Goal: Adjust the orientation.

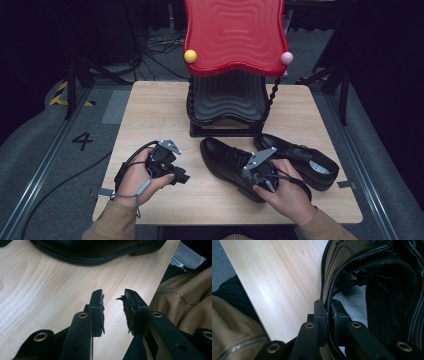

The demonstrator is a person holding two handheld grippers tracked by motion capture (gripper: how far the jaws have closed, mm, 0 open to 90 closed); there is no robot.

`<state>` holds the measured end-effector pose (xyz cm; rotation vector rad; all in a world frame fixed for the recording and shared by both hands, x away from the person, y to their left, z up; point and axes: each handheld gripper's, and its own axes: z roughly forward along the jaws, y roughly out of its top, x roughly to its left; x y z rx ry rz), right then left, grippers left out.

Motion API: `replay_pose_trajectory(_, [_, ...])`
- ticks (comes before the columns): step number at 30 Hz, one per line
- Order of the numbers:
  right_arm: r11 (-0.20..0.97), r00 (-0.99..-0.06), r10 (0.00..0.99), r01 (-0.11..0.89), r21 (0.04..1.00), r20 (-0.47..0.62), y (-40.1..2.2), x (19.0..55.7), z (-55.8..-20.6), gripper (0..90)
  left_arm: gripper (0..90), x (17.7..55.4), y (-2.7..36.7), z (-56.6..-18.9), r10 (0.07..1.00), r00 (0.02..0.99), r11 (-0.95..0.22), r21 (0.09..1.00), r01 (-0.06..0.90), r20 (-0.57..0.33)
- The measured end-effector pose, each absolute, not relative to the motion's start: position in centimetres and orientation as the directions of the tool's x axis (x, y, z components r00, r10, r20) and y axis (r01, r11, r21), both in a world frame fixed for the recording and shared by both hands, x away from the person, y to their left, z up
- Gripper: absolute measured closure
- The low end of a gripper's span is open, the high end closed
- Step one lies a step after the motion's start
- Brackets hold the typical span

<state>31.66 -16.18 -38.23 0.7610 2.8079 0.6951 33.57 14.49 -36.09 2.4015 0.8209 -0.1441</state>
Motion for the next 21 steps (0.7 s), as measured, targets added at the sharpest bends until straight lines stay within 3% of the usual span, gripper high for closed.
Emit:
replay_pose_trajectory(8, [0.775,-0.858,0.509,0.489,0.401,0.063,-16.3,30.4,-38.9,80.4,69.7,34.3,13.5,-36.2,0.495,0.820,-0.655,0.496,0.570,-0.289])
replay_pose_trajectory(10, [0.742,-0.850,0.514,0.510,0.435,0.117,-16.4,30.2,-38.7,70.1,69.5,34.5,13.4,-36.3,0.495,0.818,-0.656,0.491,0.573,-0.292])
replay_pose_trajectory(21, [0.651,-0.835,0.523,0.521,0.552,0.170,-20.5,31.5,-35.5,66.2,68.3,34.5,13.6,-36.4,0.499,0.814,-0.653,0.490,0.578,-0.296])
